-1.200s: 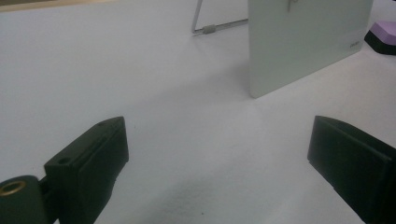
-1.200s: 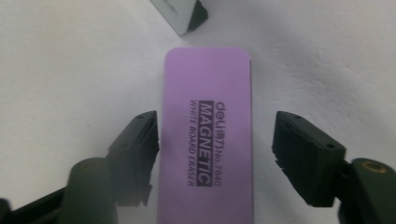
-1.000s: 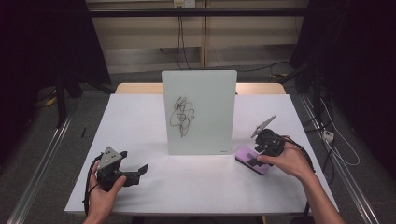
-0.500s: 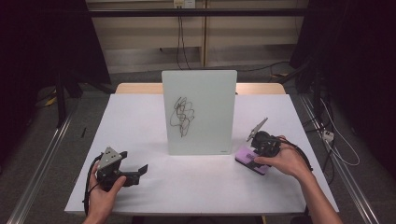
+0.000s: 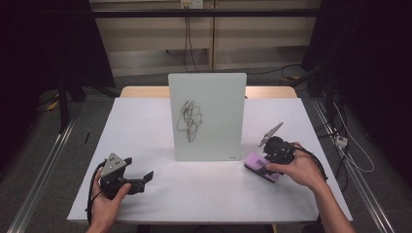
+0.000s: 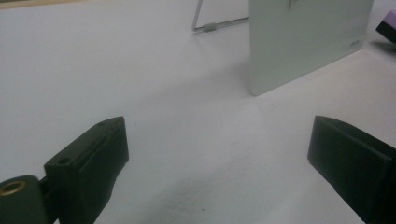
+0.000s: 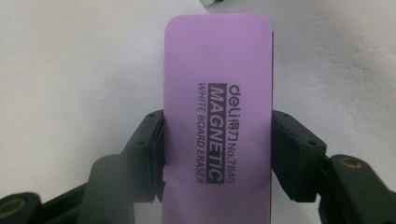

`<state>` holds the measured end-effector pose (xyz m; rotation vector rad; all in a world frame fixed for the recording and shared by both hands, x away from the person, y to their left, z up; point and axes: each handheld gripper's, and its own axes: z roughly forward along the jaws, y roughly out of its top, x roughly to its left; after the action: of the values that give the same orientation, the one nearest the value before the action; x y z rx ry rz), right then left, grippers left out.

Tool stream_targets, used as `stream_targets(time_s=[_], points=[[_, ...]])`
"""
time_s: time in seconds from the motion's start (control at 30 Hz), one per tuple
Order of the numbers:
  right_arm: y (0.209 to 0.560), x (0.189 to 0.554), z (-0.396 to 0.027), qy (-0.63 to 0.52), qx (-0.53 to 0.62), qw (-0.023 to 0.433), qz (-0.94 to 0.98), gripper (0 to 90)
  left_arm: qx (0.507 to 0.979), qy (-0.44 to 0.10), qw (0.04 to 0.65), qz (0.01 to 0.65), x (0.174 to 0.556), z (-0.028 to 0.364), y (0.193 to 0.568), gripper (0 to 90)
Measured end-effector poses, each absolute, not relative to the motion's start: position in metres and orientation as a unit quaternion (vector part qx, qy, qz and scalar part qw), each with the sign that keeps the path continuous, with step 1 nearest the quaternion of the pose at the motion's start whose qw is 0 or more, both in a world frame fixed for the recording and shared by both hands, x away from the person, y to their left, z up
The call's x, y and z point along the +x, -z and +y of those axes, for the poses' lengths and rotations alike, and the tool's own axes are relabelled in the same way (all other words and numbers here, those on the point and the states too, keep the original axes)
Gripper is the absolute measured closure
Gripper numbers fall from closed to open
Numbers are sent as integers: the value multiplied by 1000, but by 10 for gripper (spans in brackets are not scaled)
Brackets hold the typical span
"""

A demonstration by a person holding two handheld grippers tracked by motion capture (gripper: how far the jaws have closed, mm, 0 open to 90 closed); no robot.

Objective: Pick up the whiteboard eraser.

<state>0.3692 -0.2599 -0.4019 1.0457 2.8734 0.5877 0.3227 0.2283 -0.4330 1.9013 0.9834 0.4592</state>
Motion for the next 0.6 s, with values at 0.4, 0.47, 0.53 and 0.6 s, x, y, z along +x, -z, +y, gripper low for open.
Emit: stream_targets(time_s=[0.4,0.47,0.53,0.6], points=[[392,356,-269,-258,353,44,898,416,769,-170,457,413,325,231,438,53],[393,354,-269,-271,353,51,894,416,770,-170,457,411,325,230,438,53],[395,352,-267,-276,354,52,892,416,771,-172,458,408,324,230,437,53],[392,349,-270,-297,354,58,885,416,769,-173,459,409,323,230,437,53]])
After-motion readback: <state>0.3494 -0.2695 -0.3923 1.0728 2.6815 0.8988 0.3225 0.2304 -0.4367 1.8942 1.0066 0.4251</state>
